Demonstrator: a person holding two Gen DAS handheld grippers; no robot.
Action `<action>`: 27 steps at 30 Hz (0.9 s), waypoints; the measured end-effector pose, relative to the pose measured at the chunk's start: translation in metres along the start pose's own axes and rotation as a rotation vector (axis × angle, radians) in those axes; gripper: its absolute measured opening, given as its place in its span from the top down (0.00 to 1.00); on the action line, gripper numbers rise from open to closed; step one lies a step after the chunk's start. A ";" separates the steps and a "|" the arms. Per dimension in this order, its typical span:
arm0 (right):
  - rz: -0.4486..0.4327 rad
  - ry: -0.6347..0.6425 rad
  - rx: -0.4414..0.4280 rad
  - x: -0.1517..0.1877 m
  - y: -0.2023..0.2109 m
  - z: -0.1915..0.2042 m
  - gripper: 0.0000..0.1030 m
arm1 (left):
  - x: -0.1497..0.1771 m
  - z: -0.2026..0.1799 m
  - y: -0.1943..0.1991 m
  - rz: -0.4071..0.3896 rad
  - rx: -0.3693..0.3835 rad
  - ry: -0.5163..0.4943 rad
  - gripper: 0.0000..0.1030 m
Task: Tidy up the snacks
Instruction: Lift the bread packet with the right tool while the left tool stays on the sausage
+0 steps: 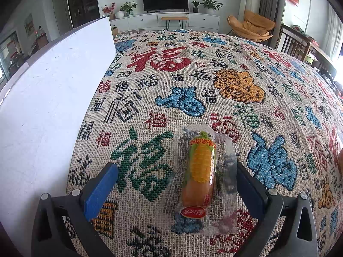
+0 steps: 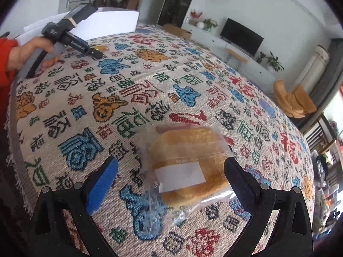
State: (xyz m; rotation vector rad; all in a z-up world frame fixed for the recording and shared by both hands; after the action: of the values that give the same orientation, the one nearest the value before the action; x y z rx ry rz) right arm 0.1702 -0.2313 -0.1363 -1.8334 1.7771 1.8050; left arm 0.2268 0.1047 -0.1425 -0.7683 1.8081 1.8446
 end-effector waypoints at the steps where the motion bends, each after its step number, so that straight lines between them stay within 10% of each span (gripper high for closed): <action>1: -0.001 0.013 0.023 0.002 0.004 -0.001 0.03 | 0.000 0.000 0.000 0.000 0.000 0.000 0.00; 4: -0.010 -0.102 0.022 0.004 0.022 -0.013 0.03 | 0.000 0.000 0.000 0.000 0.000 0.000 0.00; 10: 0.096 -0.567 -0.242 0.006 0.033 -0.019 0.03 | 0.000 0.000 0.000 0.000 0.000 0.000 0.00; 14: 0.147 -0.702 -0.135 0.019 0.008 -0.042 0.03 | 0.000 0.000 0.000 0.000 0.000 0.000 0.00; 18: 0.071 -0.938 -0.269 0.009 -0.020 -0.077 0.02 | 0.000 0.000 0.000 0.000 0.000 0.000 0.00; 27: 0.053 -0.782 -0.098 -0.046 -0.026 -0.069 0.02 | 0.000 0.000 0.000 0.000 0.001 0.001 0.00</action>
State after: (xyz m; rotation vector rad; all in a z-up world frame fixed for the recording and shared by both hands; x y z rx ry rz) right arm 0.2482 -0.2372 -0.0987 -0.8673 1.4392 2.2131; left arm 0.2269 0.1048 -0.1423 -0.7685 1.8090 1.8442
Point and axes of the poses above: each gripper's, at about its wrist camera, not at the fingertips, and y roughly against the way its jaws point, z to its left, x to its underside, the point moved 4 cm from there along -y, roughly the way its jaws point, and after that the axes turned 6 degrees about -z, right-handed, at the moved point
